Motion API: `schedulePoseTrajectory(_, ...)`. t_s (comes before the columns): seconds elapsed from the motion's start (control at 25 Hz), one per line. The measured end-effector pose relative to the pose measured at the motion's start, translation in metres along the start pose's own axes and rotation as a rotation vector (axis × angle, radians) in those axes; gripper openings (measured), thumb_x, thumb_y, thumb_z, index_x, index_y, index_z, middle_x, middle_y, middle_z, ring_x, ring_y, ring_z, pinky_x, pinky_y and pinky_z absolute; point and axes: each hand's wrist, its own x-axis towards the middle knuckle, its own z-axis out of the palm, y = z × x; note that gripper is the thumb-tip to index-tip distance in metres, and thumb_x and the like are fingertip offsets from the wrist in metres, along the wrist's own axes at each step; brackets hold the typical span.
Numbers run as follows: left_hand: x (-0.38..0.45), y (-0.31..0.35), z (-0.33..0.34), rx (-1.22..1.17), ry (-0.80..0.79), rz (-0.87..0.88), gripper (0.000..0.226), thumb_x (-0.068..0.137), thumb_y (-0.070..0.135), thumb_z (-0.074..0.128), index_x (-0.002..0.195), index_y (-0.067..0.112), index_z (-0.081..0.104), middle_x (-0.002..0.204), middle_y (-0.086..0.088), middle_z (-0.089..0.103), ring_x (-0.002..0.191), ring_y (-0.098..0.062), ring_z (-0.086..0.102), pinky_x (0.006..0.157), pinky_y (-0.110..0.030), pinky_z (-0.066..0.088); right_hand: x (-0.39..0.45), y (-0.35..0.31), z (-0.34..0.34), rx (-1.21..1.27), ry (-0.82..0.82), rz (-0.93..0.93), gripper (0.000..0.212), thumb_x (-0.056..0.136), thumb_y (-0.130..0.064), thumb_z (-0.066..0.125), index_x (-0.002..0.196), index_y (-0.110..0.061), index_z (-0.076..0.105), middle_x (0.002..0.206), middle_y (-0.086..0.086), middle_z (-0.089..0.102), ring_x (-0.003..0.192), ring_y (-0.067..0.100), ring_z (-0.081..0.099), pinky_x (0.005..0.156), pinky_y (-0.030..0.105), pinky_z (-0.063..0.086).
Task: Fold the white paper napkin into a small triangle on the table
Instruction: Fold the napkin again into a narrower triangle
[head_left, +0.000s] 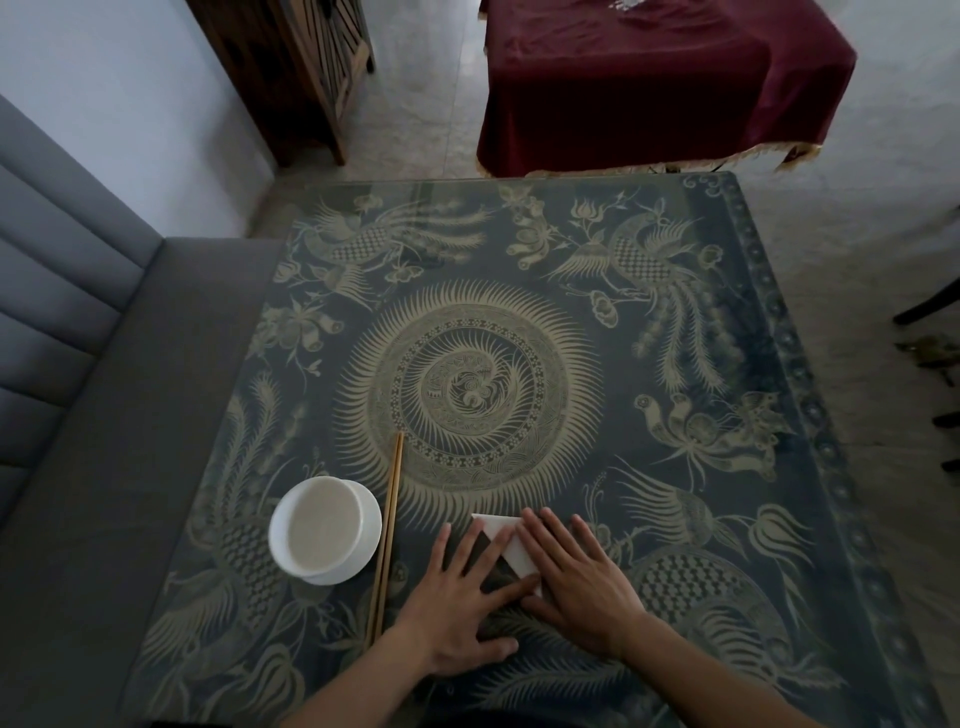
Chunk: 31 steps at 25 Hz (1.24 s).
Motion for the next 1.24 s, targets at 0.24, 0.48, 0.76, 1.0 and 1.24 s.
schedulePoseTrajectory(0.24,0.001,0.0,-0.002,0.031,-0.015,0.024,0.086,0.077,0.085,0.039,0.151,0.055,0.006,0.165,-0.009,-0.009,0.147,-0.047,-0.003,0.104,-0.075,0.0,0.001,0.002,-0.003,0.016,-0.037,-0.024,0.092,0.09,-0.074,0.035,0.155,-0.011,0.018,0.162,0.007,0.015,0.148,0.028,0.011,0.112,0.048,0.009)
schedulePoseTrajectory(0.48,-0.004,-0.001,-0.011,-0.038,0.078,0.002,0.09,0.081,0.079,0.041,0.155,0.043,0.006,0.166,-0.004,-0.002,0.15,-0.038,0.003,0.113,-0.065,-0.002,0.005,-0.001,-0.005,0.156,0.03,0.032,0.086,0.094,-0.072,0.023,0.156,-0.018,-0.004,0.162,-0.003,-0.009,0.148,0.014,-0.014,0.12,0.039,-0.007)
schedulePoseTrajectory(0.76,0.035,-0.012,-0.045,-0.257,0.212,-0.476,0.054,0.091,0.055,0.054,0.137,0.027,0.051,0.13,0.004,0.048,0.123,-0.019,0.043,0.104,-0.039,0.031,0.03,-0.001,-0.028,0.215,0.199,0.289,0.054,0.09,-0.04,0.063,0.138,-0.019,0.051,0.132,0.0,0.054,0.12,0.026,0.049,0.092,0.04,0.044)
schedulePoseTrajectory(1.0,0.054,-0.016,-0.053,-0.249,0.11,-0.51,0.034,0.081,0.045,0.064,0.108,0.026,0.056,0.113,0.001,0.045,0.111,-0.022,0.044,0.092,-0.038,0.034,0.041,0.007,-0.035,0.187,0.106,0.263,0.044,0.09,-0.043,0.061,0.13,-0.028,0.052,0.127,-0.004,0.049,0.115,0.021,0.044,0.093,0.033,0.04)
schedulePoseTrajectory(1.24,0.062,-0.016,-0.059,-0.299,0.047,-0.511,0.025,0.082,0.037,0.064,0.096,0.024,0.049,0.104,0.002,0.047,0.099,-0.019,0.049,0.083,-0.036,0.04,0.044,0.002,-0.035,0.261,0.102,0.326,0.033,0.087,-0.041,0.064,0.113,-0.024,0.055,0.116,-0.003,0.049,0.107,0.02,0.045,0.084,0.031,0.04)
